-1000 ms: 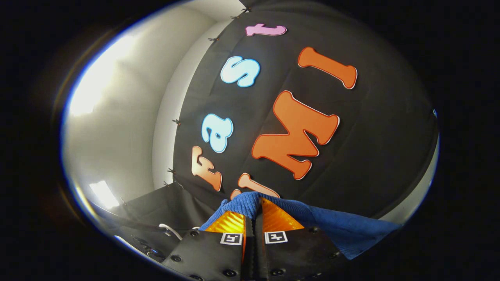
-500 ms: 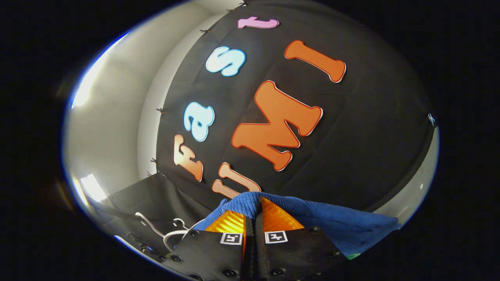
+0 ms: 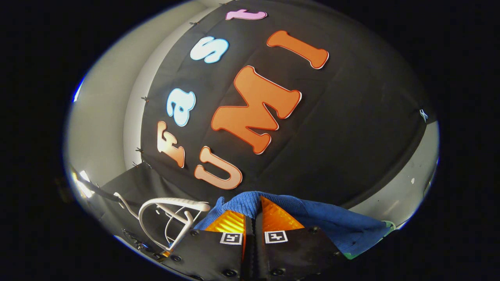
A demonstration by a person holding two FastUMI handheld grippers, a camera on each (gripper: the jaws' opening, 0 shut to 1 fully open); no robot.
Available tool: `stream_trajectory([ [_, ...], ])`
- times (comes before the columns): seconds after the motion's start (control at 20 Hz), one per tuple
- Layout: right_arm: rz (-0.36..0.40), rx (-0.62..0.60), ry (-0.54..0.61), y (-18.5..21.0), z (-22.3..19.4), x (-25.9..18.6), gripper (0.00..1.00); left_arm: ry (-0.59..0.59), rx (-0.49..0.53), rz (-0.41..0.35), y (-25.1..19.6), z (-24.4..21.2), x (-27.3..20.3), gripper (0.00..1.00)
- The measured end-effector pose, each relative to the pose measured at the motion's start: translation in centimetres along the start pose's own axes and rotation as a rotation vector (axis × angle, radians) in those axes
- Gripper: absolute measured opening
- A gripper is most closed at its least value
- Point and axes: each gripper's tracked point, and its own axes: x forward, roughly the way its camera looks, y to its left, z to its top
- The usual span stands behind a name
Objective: Grasp the clothes on the hanger with both hands and then place them into the laundry hamper below.
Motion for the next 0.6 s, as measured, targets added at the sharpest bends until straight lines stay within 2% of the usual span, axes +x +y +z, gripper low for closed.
stream_trajectory([
  [0.35,-0.083,-0.015,0.032,-3.9,-3.4,-2.3,0.07,0.082,-0.027,0.013,-0.4,-5.1,-0.6,0.0],
  [0.6,-0.107,-0.02,0.07,-5.3,-5.6,-4.2,0.07,0.106,-0.038,0.017,-1.7,-7.4,-0.7,0.0],
])
